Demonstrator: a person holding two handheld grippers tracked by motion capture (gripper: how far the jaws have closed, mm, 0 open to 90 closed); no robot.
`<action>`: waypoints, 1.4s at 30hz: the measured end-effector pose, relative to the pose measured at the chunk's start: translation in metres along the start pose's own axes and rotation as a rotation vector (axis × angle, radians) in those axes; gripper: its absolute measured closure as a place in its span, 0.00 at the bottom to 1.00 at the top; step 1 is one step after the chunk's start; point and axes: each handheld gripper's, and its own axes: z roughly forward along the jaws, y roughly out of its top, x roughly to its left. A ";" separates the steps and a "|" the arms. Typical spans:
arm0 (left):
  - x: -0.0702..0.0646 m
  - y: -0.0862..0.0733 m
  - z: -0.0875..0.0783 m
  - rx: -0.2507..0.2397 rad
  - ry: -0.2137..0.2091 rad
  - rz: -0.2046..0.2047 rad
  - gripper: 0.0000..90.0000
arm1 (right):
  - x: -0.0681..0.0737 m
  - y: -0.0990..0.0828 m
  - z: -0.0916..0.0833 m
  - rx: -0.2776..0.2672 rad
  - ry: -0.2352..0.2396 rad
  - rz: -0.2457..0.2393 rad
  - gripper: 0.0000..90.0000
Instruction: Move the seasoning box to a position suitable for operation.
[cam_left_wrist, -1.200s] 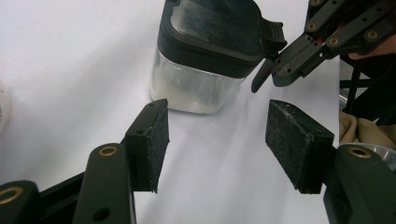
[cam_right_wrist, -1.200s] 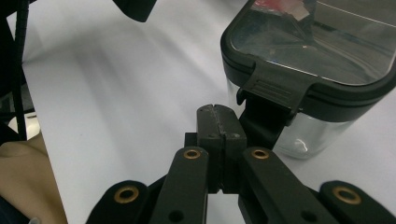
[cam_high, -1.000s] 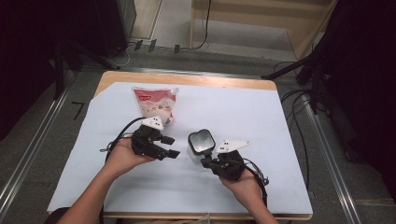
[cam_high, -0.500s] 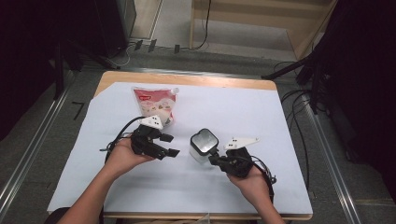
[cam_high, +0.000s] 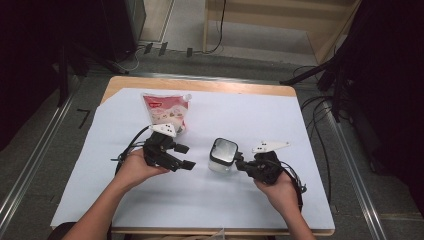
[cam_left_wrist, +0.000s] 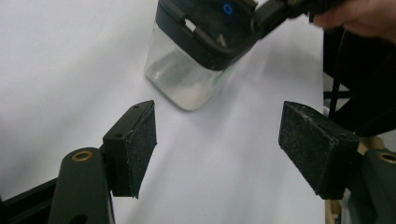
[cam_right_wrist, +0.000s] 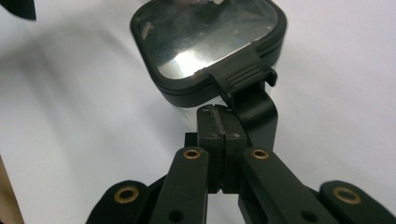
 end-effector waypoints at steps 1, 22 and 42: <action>0.000 0.000 0.000 0.000 0.000 0.000 0.32 | 0.000 0.000 0.000 0.000 0.000 0.000 1.00; -0.006 0.022 0.014 0.005 0.012 0.101 0.24 | -0.018 0.005 -0.014 -0.020 -0.016 0.008 1.00; 0.013 0.065 0.046 0.079 -0.014 0.172 0.16 | -0.042 0.008 -0.010 -0.012 -0.043 0.074 1.00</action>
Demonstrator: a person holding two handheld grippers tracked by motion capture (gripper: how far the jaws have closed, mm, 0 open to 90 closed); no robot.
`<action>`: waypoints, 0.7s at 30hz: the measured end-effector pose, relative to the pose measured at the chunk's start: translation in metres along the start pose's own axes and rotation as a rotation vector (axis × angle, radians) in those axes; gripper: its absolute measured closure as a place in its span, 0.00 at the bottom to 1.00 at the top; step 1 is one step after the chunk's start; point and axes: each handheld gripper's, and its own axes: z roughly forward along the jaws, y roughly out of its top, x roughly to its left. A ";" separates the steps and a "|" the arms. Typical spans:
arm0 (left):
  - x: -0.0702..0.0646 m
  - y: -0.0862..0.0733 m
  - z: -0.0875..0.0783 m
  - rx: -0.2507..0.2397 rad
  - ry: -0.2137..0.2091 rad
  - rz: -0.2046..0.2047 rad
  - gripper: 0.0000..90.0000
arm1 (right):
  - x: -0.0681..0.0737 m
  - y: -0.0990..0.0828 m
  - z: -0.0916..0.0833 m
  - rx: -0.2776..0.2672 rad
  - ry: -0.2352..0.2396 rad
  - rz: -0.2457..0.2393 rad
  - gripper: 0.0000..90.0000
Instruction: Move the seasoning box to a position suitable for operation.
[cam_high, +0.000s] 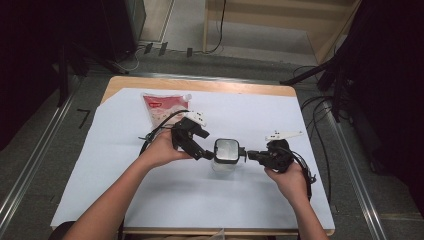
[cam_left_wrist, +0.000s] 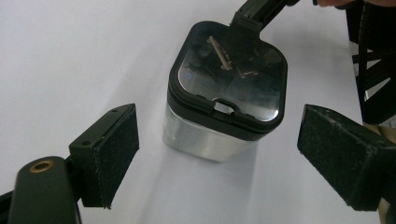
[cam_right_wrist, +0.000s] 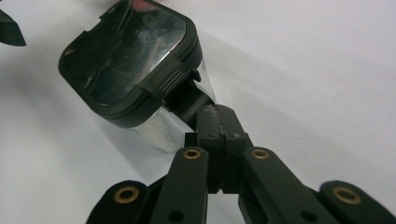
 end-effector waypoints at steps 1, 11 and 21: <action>0.000 0.000 0.000 0.000 0.000 0.000 0.16 | 0.000 0.000 0.000 0.000 0.000 0.000 1.00; -0.002 -0.002 0.018 0.007 0.002 0.065 0.05 | -0.002 0.003 0.005 0.006 -0.015 0.020 1.00; 0.002 -0.003 0.042 0.064 -0.019 0.064 0.07 | -0.003 0.001 0.006 0.008 -0.012 0.032 1.00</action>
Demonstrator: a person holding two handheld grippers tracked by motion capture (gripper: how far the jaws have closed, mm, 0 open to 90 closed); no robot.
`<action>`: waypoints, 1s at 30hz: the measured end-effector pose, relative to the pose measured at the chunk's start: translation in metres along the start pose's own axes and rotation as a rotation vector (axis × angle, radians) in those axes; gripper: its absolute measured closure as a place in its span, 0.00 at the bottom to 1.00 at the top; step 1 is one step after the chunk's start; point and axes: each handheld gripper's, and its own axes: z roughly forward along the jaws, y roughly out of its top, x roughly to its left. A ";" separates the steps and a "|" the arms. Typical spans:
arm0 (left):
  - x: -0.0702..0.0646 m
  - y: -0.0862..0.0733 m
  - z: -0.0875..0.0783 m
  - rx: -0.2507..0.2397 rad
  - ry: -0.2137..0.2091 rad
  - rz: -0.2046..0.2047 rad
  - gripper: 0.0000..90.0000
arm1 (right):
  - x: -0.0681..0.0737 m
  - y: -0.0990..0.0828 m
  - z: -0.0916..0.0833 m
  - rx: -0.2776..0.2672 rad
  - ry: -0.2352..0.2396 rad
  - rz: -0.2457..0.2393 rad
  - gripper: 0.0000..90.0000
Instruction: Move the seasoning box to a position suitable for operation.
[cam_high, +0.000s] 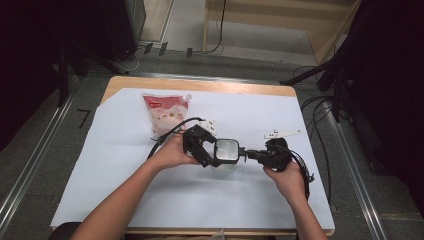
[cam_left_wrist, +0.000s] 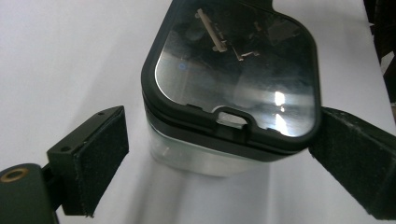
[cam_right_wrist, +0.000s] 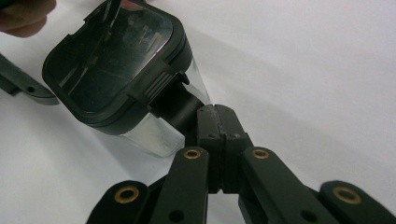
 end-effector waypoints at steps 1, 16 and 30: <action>0.001 0.000 0.001 -0.004 -0.003 0.001 0.08 | 0.000 0.000 0.000 0.000 0.001 0.001 1.00; -0.002 0.002 0.005 -0.038 -0.011 0.076 0.16 | -0.002 -0.001 0.001 -0.005 0.015 0.018 1.00; -0.006 0.013 -0.005 0.002 0.008 0.126 0.19 | -0.001 -0.002 0.001 -0.003 0.017 0.019 1.00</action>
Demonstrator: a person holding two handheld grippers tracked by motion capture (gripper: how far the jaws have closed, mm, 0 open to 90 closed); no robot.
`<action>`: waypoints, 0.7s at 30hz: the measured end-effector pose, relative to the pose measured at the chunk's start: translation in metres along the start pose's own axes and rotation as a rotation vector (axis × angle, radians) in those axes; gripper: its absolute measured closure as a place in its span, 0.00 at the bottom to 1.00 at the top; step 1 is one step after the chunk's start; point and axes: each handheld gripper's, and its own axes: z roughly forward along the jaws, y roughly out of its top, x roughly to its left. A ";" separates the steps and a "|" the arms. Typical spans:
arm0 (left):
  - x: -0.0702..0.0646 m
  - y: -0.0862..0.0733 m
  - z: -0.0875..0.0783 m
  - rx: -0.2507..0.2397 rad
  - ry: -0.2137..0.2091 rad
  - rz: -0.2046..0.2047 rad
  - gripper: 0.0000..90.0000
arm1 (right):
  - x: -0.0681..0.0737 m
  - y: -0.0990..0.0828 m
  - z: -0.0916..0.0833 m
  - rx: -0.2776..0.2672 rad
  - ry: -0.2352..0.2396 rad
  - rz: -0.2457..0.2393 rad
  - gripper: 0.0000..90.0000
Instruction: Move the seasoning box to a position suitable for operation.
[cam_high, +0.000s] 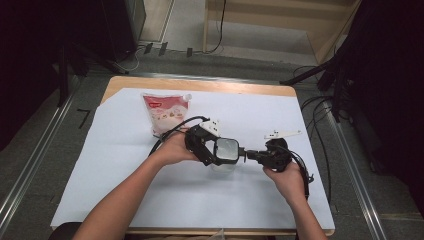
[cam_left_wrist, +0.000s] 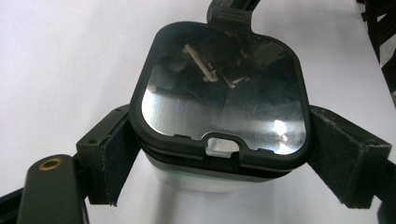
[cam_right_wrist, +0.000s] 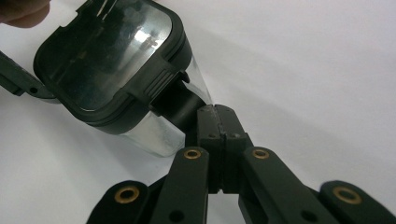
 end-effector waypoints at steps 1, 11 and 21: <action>-0.001 0.001 -0.001 -0.015 0.008 0.008 0.19 | 0.000 0.000 0.000 0.000 0.001 0.000 1.00; -0.001 0.005 -0.003 0.000 0.010 0.000 0.19 | 0.000 0.000 0.000 0.001 0.003 -0.001 1.00; -0.006 0.019 -0.008 0.013 0.016 0.028 0.29 | 0.000 0.000 0.000 -0.001 0.007 0.001 1.00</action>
